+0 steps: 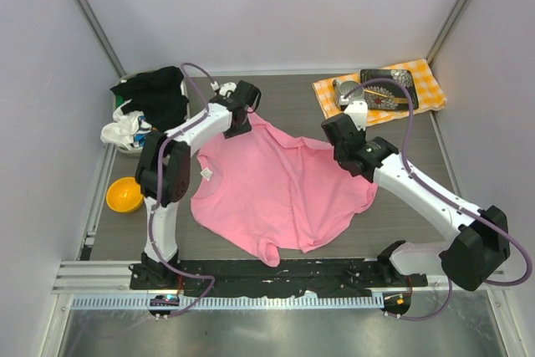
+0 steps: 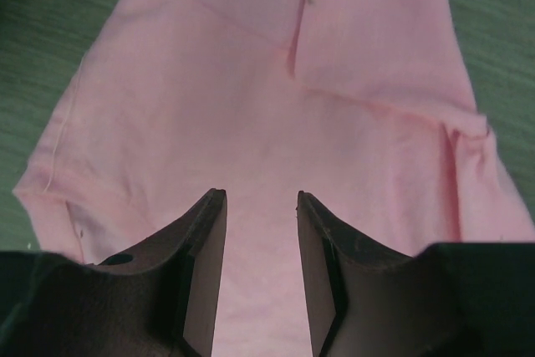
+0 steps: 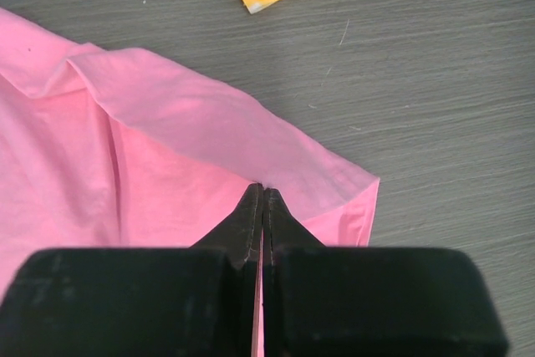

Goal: Fold and stack the t-shirts

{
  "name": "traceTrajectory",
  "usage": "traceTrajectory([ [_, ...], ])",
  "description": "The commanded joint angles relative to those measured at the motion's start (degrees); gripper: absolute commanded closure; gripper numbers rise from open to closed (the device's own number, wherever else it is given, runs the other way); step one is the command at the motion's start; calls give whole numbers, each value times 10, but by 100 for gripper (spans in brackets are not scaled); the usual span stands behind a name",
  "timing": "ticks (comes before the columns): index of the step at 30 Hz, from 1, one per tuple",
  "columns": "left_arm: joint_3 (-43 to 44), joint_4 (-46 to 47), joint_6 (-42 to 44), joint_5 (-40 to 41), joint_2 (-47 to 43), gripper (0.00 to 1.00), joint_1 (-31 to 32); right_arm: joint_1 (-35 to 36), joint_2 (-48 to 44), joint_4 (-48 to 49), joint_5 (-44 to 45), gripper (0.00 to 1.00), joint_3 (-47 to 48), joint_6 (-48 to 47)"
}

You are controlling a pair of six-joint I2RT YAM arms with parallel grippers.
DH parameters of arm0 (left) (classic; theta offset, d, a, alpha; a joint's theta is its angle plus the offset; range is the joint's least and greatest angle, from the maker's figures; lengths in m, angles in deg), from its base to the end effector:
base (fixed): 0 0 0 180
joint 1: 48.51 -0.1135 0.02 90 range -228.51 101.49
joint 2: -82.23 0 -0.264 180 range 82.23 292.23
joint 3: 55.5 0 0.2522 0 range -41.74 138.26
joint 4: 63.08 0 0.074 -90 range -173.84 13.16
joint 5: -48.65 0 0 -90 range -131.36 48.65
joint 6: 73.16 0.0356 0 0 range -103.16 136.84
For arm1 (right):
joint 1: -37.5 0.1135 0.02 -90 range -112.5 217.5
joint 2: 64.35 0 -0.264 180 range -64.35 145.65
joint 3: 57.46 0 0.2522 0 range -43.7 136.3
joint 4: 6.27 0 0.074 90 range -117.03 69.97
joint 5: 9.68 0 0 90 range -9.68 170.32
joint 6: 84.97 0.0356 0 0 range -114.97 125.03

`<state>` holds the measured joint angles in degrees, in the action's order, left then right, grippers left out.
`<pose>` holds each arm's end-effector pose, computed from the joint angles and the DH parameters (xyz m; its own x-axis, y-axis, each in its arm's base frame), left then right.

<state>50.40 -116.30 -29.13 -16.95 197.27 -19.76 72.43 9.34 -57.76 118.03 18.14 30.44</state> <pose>0.3842 -0.1940 0.2184 -0.7339 -0.3442 -0.5856 -0.3707 0.9254 -0.0792 0.2290 0.1334 0.2975 -0.6186 -0.0180 -0.7855 0.1524 0.9780 -0.1424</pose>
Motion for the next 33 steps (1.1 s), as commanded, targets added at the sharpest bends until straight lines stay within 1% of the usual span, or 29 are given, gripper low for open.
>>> traceTrajectory([
  [1,108,7,3,12,54,57,-41,7,-38,12,-9,99,-19,5],
  [2,133,0,5,10,89,57,-48,6,-42,13,-11,99,-22,6],
  [3,183,-7,8,6,108,57,-54,8,-45,13,-10,99,-23,6],
  [4,209,-19,10,4,125,57,-67,10,-50,13,-11,99,-24,6],
  [5,257,-23,14,-4,161,57,-72,11,-54,13,-12,99,-24,6],
  [7,303,-31,15,-10,196,57,-86,14,-56,15,-14,99,-24,4],
  [8,341,-30,15,-25,222,56,-91,14,-56,15,-14,99,-24,3],
  [10,376,-25,15,-34,248,54,-102,16,-55,17,-14,99,-21,1],
  [11,409,-24,17,-43,273,53,-106,16,-55,15,-14,99,-22,0],
  [14,459,-26,25,-46,303,47,-116,19,-57,19,-15,99,-23,1],
  [16,466,-9,26,-57,317,41,-123,21,-55,21,-18,99,-27,1],
  [20,459,36,35,-79,326,36,-128,24,-53,24,-16,99,-29,1],
  [26,450,99,39,-120,331,33,-128,30,-54,26,-11,99,-30,-1],
  [30,422,150,39,-135,316,32,-129,34,-53,27,-10,99,-29,-2],
  [33,446,139,37,-138,331,32,-131,35,-51,27,-9,99,-30,0],
])
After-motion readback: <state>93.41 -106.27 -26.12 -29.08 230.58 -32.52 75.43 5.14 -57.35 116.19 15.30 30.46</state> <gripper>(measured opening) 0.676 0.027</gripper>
